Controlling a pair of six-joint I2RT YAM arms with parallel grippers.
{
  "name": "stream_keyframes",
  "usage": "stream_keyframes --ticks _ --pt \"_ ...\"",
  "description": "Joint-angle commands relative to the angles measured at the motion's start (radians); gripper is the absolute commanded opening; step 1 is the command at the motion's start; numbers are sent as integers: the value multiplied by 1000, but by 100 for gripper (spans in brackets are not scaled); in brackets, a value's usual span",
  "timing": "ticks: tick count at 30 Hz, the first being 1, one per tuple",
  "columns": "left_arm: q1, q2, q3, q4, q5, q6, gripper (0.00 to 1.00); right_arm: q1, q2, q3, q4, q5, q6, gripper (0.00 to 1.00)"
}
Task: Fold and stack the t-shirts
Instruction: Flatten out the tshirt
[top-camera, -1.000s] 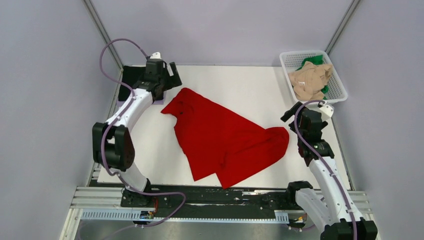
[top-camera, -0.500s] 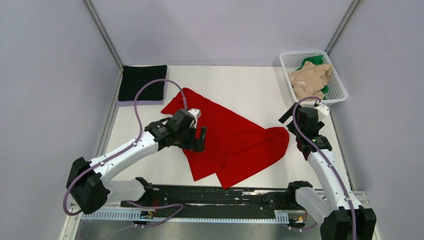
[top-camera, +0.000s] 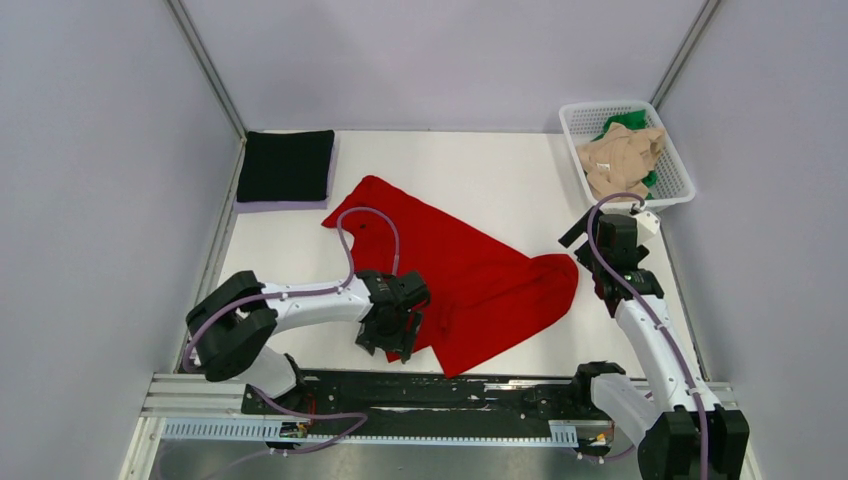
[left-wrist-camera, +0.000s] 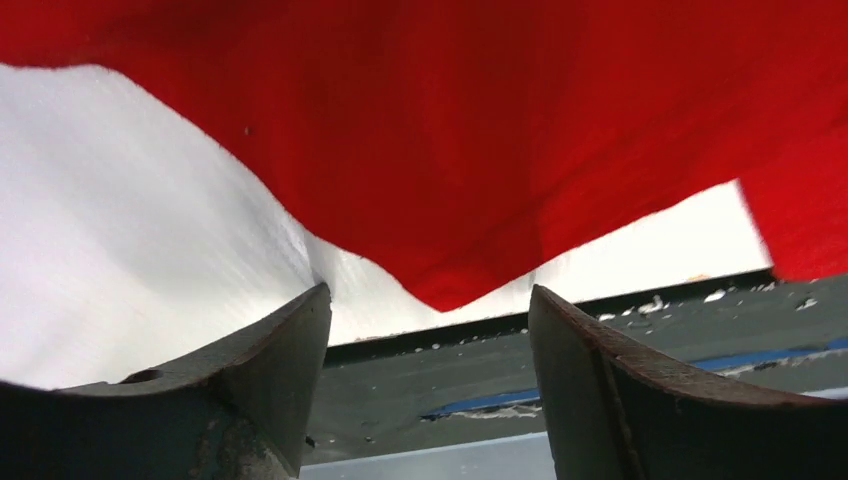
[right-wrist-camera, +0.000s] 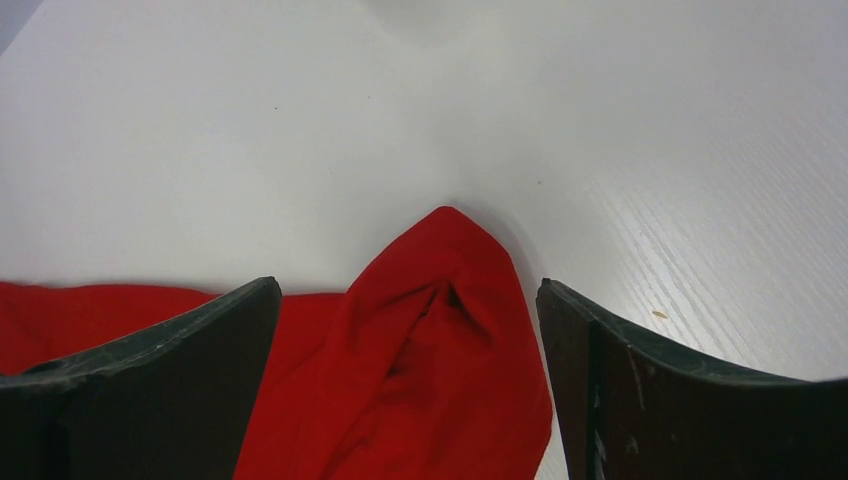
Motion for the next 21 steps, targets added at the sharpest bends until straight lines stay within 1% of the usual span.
stream_keyframes --ticks 1,2,3,4,6,7,8,9,10,11,12,15,17,18,19,20,21 --pt "-21 106 51 67 -67 -87 77 -9 -18 -8 7 -8 22 100" --pt "-21 120 55 73 -73 -95 75 -10 -25 -11 6 -11 23 100" --pt "-22 142 66 72 -94 -98 71 -10 -31 -15 6 -12 25 100" --pt "-22 150 74 60 -109 -99 69 -10 -39 -19 6 -11 28 100" --pt "-23 172 100 33 -154 -95 62 -12 -44 -26 6 -8 29 100" --pt "-23 186 116 30 -170 -91 54 -13 -45 -27 4 -5 30 100" --pt "-22 193 122 29 -173 -82 49 -13 -45 -27 3 -2 31 100" --pt "-23 207 135 31 -177 -78 37 -15 -46 -26 -2 1 32 100" --pt "-23 215 150 32 -188 -70 21 -15 -47 -25 -9 2 35 100" --pt "-22 228 159 17 -203 -70 10 -17 -48 -23 -21 3 40 100" --pt "-21 232 183 2 -247 -75 1 -20 -53 -21 -36 4 47 100" --pt "0 204 248 -78 -339 -36 0 -33 -56 -5 -127 -6 89 100" --pt "42 148 302 -117 -412 -6 0 -80 -54 8 -183 -42 100 100" --pt "81 97 325 -116 -446 9 0 -95 -51 8 -199 -61 100 100" --pt "104 70 333 -95 -458 41 0 -107 -48 6 -216 -76 102 98" --pt "159 16 344 -82 -481 56 0 -117 -45 2 -229 -91 103 97" --pt "186 -11 348 -55 -492 83 0 -124 -41 -2 -240 -101 103 96"
